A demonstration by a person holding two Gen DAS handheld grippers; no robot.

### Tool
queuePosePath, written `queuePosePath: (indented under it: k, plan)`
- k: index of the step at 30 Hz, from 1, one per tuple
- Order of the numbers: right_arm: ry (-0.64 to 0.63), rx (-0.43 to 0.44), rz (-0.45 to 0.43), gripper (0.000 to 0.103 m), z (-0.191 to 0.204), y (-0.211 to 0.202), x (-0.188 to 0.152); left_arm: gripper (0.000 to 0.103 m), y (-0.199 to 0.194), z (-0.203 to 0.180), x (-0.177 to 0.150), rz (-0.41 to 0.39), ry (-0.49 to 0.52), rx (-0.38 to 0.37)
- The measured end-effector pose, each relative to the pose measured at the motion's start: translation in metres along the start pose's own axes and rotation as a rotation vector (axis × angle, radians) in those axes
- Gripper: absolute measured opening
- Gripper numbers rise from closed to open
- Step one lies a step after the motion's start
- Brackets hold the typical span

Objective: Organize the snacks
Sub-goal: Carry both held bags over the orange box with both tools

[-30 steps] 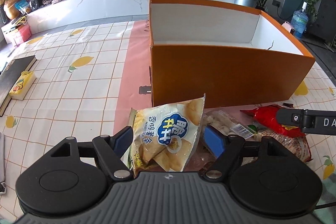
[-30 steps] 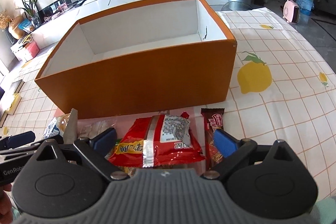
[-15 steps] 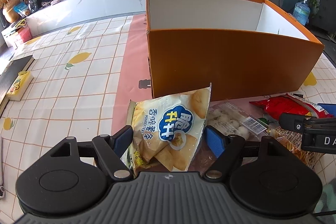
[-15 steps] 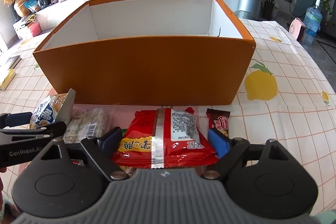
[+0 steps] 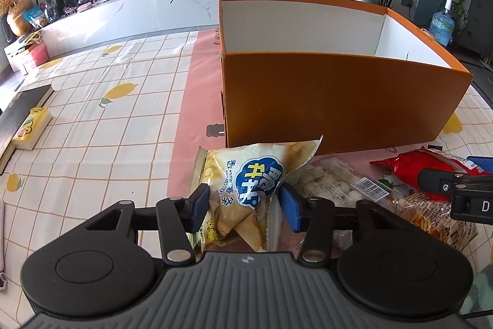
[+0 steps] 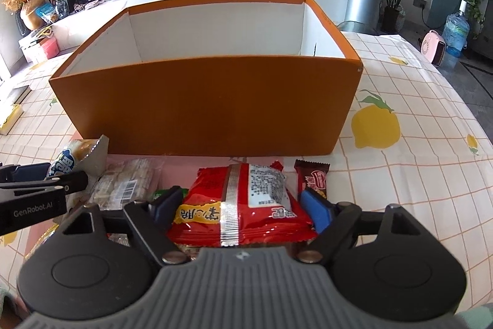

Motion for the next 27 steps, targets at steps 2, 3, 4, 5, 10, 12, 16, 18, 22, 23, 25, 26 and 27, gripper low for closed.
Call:
queuePosePath:
  k: [2, 3, 4, 5, 10, 12, 16, 18, 22, 23, 25, 26, 27]
  plan:
    - [0.001, 0.002, -0.005, 0.078, -0.001, -0.002, 0.001, 0.055, -0.003, 0.001, 0.001, -0.011, -0.001, 0.002]
    - [0.002, 0.003, -0.009, 0.078, -0.001, -0.004, 0.001, 0.052, -0.006, 0.001, 0.001, -0.017, -0.003, 0.002]
    - [0.005, 0.005, -0.012, 0.077, -0.002, -0.005, 0.001, 0.052, -0.008, 0.002, 0.002, -0.023, -0.005, 0.004]
    - [0.006, 0.006, -0.015, 0.076, -0.002, -0.007, 0.001, 0.052, -0.011, 0.002, 0.002, -0.030, -0.005, 0.005]
    - [0.011, 0.013, -0.036, 0.075, -0.004, -0.017, 0.003, 0.049, -0.027, 0.001, 0.006, -0.064, -0.009, 0.006]
    - [0.015, 0.019, -0.044, 0.075, -0.006, -0.021, 0.004, 0.049, -0.034, 0.001, 0.009, -0.078, -0.009, 0.004]
    - [0.023, 0.034, -0.062, 0.075, -0.007, -0.033, 0.007, 0.048, -0.047, 0.000, 0.012, -0.105, -0.007, 0.005]
    - [0.025, 0.044, -0.073, 0.074, -0.007, -0.041, 0.007, 0.048, -0.054, 0.000, 0.015, -0.118, -0.012, -0.003]
    - [0.028, 0.066, -0.092, 0.074, -0.007, -0.056, 0.010, 0.048, -0.072, -0.002, 0.021, -0.157, -0.007, -0.003]
    - [0.030, 0.072, -0.096, 0.074, -0.007, -0.060, 0.010, 0.048, -0.077, -0.003, 0.023, -0.167, -0.005, -0.005]
    - [0.034, 0.086, -0.106, 0.074, -0.007, -0.069, 0.013, 0.048, -0.085, -0.005, 0.029, -0.187, 0.000, -0.012]
    - [0.035, 0.092, -0.111, 0.074, -0.006, -0.073, 0.015, 0.048, -0.088, -0.005, 0.031, -0.194, 0.004, -0.015]
    - [0.035, 0.098, -0.116, 0.074, -0.006, -0.077, 0.017, 0.048, -0.092, -0.006, 0.033, -0.201, 0.008, -0.018]
Point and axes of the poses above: each gripper's, at about its wrist camera, not at the fingertips, and y roughly the way its jaws point, z to its left, x to its top, the point moved 5 cm from there along y, roughly the way its jaws point, and after that the axes turned 11 degrees about y, right-handed, at the moved point
